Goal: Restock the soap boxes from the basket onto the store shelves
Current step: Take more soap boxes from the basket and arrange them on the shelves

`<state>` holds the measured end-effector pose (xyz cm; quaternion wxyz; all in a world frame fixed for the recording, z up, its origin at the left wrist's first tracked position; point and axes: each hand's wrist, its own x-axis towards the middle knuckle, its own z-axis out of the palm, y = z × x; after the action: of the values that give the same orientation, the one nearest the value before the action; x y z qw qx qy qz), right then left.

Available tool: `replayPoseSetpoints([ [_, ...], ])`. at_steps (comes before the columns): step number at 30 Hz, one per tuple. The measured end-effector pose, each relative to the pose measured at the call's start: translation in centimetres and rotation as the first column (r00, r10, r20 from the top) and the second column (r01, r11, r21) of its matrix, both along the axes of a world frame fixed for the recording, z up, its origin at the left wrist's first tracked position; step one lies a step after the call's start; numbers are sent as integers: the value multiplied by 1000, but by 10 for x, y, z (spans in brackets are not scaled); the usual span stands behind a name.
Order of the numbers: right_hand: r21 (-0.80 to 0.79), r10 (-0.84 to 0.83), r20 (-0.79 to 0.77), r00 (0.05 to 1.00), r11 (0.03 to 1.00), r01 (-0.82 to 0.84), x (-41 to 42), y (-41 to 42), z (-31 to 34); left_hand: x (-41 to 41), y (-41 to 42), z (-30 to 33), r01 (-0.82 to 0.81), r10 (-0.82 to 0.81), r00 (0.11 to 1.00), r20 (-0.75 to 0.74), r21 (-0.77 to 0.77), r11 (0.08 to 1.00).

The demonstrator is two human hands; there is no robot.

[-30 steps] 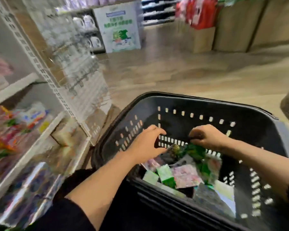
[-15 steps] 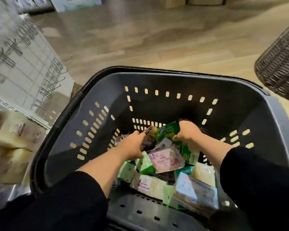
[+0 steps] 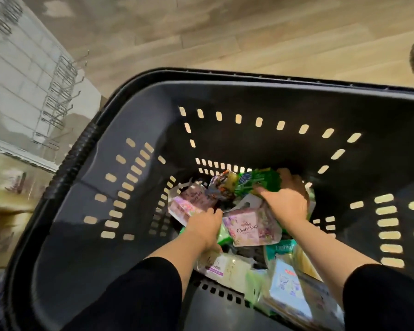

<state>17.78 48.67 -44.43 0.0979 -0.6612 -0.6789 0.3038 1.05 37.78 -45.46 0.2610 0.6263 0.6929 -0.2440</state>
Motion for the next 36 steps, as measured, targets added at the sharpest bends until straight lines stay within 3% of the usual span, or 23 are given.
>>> replayPoseSetpoints([
  [5,-99,26,1,1000,995,-26,-2,-1,-2,2,1,-1,-106,103,994,48,74,992],
  [9,-15,16,-98,995,1000,-18,-9,1,6,-16,3,18,-206,194,976,104,120,971],
  [18,-90,90,-20,996,992,-91,-17,-8,40,-59,3,99,-423,378,903,205,273,864],
  [21,-20,133,-207,969,990,-140,-21,2,62,-68,-8,136,-488,422,872,248,364,794],
  [25,131,358,-488,796,932,-338,-34,7,108,-85,-39,188,-641,525,765,373,521,564],
  [27,196,424,-611,669,899,-391,-46,4,136,-96,-62,216,-742,520,668,533,535,405],
  [29,209,426,-746,511,879,-428,-58,-5,166,-104,-90,244,-828,429,561,708,492,271],
  [32,279,453,-841,297,832,-480,-80,-24,209,-113,-141,280,-884,267,465,844,462,78],
  [36,363,480,-875,57,730,-579,-119,-67,264,-114,-222,318,-887,111,443,889,453,-90],
])
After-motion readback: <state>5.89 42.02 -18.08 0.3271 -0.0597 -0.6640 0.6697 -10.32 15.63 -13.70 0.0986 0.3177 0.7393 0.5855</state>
